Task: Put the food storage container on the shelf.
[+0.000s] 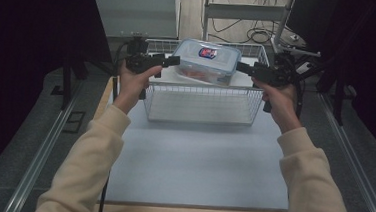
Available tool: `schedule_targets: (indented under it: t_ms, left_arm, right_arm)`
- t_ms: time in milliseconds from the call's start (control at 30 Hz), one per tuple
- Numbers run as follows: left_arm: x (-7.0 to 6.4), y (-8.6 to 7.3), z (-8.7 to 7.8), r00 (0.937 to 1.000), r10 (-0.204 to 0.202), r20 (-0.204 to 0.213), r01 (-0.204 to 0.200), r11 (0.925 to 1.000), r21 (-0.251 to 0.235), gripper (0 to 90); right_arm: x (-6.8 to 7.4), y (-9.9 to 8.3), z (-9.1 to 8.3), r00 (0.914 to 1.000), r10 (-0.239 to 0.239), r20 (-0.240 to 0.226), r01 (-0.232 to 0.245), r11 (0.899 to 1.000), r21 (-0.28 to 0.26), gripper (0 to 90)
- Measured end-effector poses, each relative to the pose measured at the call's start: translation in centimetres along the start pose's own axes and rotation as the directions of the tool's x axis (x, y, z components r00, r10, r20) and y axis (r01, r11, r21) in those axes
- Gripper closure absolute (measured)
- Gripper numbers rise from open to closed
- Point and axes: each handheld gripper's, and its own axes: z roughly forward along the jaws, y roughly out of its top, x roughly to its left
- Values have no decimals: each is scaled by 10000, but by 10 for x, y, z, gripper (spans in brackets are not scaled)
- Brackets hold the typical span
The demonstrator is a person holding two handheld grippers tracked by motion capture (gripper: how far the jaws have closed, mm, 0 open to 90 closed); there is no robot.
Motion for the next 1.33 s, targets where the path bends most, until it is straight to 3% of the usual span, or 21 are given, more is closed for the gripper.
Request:
schedule_targets:
  t_ms: [33, 100, 200, 367, 467, 733, 867, 1100, 1233, 1333]
  left_arm:
    - [0, 0, 0, 10000, 0, 0, 0, 10000, 0, 248]
    - [-9, -16, -15, 9984, 537, 160, -537, 9986, 22, 245]
    - [-16, -37, -28, 9963, 715, 477, -719, 9974, 74, 243]
    - [-25, -82, -43, 9924, 1063, 623, -1088, 9933, 378, 238]
    - [-27, -115, -48, 9917, 830, 981, -897, 9937, 665, 236]
    - [-26, -171, -49, 9911, 654, 1159, -809, 9876, 1345, 233]
    - [-26, -185, -44, 9922, 769, 979, -923, 9822, 1639, 233]
    - [-27, -199, -35, 9933, 742, 881, -898, 9779, 1889, 229]
    - [-25, -207, -35, 9940, 731, 814, -879, 9764, 1973, 225]
    - [-23, -212, -37, 9944, 710, 783, -854, 9760, 2001, 218]
  right_arm:
    - [0, 0, 0, 10000, 0, 0, 0, 10000, 0, 137]
    - [5, -14, -15, 9986, -409, -349, 411, 9991, 53, 137]
    - [10, -30, -28, 9953, -808, -527, 818, 9965, 181, 138]
    - [18, -66, -47, 9883, -1243, -878, 1283, 9909, 413, 141]
    - [18, -91, -56, 9856, -1242, -1146, 1311, 9899, 546, 142]
    - [9, -152, -68, 9832, -1439, -1123, 1569, 9807, 1171, 152]
    - [1, -175, -70, 9857, -1326, -1043, 1467, 9789, 1423, 159]
    - [-5, -190, -69, 9825, -1665, -835, 1780, 9713, 1575, 160]
    - [-5, -197, -74, 9754, -2116, -624, 2187, 9646, 1477, 152]
    - [-6, -199, -78, 9733, -2207, -626, 2267, 9671, 1156, 129]
